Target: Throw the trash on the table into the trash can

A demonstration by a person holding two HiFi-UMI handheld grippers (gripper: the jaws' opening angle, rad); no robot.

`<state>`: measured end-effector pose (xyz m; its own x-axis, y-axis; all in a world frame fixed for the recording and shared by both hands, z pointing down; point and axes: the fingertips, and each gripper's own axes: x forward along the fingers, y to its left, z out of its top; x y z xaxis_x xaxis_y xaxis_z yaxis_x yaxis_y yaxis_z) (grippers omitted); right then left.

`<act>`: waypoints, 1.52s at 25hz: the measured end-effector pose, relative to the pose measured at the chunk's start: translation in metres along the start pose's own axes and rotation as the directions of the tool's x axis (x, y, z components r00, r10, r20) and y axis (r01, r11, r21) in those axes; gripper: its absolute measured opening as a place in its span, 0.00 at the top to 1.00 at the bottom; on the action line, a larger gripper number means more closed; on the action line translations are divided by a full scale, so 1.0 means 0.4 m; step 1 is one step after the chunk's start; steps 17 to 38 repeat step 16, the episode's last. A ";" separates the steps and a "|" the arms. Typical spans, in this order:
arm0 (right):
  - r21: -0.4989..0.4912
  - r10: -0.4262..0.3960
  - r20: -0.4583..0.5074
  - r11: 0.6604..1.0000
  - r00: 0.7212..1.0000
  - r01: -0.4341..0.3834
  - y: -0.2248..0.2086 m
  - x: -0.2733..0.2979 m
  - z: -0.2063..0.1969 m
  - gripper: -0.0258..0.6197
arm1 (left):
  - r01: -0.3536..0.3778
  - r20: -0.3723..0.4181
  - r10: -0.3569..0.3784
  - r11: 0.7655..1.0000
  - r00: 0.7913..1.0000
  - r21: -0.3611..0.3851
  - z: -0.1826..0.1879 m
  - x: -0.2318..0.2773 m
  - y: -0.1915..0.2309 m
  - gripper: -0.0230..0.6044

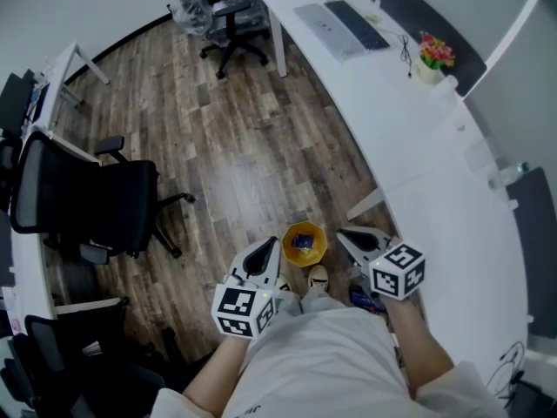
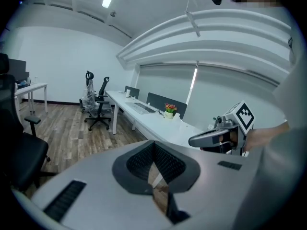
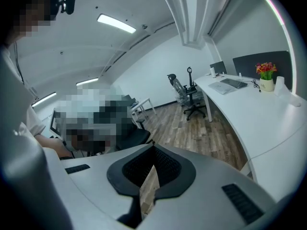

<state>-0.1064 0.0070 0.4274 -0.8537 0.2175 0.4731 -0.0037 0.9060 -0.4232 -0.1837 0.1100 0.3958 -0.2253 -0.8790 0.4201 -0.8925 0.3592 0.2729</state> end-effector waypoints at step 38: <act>0.000 0.008 0.006 1.000 1.000 -0.008 -0.008 -0.018 0.000 0.91 | 0.019 -0.013 -0.019 1.000 1.000 0.015 0.003 0.000 -0.023 0.96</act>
